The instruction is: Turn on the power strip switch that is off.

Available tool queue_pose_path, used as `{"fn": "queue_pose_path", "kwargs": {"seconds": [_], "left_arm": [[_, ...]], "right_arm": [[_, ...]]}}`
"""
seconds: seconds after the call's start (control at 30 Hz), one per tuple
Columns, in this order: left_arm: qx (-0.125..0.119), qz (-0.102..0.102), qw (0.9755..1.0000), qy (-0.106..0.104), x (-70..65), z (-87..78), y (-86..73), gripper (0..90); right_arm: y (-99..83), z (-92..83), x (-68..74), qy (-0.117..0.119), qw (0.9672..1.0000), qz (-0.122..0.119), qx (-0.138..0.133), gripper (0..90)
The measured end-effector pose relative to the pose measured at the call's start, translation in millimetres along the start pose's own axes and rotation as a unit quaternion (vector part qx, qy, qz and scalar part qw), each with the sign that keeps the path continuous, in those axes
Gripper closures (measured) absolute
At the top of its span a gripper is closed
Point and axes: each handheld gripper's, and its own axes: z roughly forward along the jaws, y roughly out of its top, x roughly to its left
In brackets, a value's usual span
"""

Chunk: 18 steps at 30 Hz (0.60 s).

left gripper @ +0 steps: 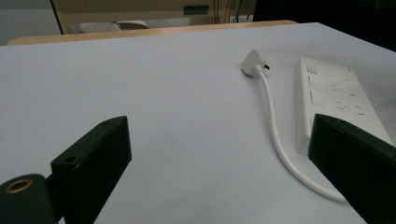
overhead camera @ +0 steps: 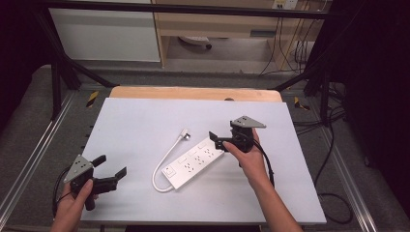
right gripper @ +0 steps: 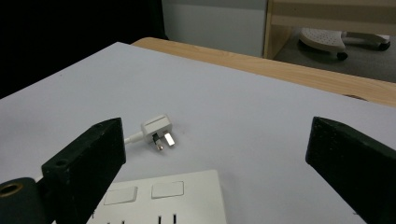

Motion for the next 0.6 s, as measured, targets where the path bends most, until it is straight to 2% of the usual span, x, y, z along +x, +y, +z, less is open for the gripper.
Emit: {"fn": "queue_pose_path", "kwargs": {"seconds": [0.13, 0.5, 0.6], "left_arm": [[0.000, 0.000, 1.0000, 0.000, 0.2, -0.1, -0.1, 6.2], [-0.002, -0.001, 1.0000, 0.000, 0.7, -0.2, -0.3, 6.2], [-0.002, 0.000, 1.0000, 0.000, 0.9, -0.1, -0.3, 6.2]], "right_arm": [[-0.4, 3.1, 0.9, 0.000, 1.0000, 0.000, 0.002, 6.6], [-1.4, 9.8, 1.7, 0.000, 1.0000, -0.003, 0.001, 16.8], [-1.7, 11.6, 2.2, 0.001, 1.0000, -0.003, 0.000, 22.0]]}}
